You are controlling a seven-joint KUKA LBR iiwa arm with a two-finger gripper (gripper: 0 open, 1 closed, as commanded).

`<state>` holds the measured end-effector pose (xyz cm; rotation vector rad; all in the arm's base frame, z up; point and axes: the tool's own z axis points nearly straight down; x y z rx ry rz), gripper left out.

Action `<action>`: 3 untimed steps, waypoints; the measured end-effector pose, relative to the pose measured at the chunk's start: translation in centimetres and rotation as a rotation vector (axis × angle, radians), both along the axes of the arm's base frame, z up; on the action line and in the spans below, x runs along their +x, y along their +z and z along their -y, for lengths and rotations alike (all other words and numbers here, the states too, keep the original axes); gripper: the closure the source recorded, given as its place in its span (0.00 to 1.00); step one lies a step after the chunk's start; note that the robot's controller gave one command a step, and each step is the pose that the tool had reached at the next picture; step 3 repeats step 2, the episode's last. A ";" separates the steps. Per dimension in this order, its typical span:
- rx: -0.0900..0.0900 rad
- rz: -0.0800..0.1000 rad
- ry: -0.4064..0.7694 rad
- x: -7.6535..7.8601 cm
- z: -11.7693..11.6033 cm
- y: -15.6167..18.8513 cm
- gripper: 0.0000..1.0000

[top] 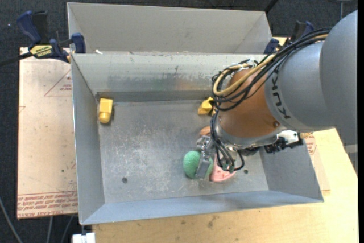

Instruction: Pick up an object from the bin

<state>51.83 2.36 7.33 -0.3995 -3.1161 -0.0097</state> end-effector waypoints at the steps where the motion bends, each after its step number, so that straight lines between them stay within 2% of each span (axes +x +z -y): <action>1: 0.000 0.000 -0.001 0.0 0.0 0.0 1.00; 2: -0.005 0.011 -0.002 4.3 0.9 18.1 1.00; 3: -0.005 0.011 -0.002 4.3 0.9 18.1 1.00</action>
Offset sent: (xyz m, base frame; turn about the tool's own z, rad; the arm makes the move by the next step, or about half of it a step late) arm 0.0405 -0.0095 0.1769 0.0028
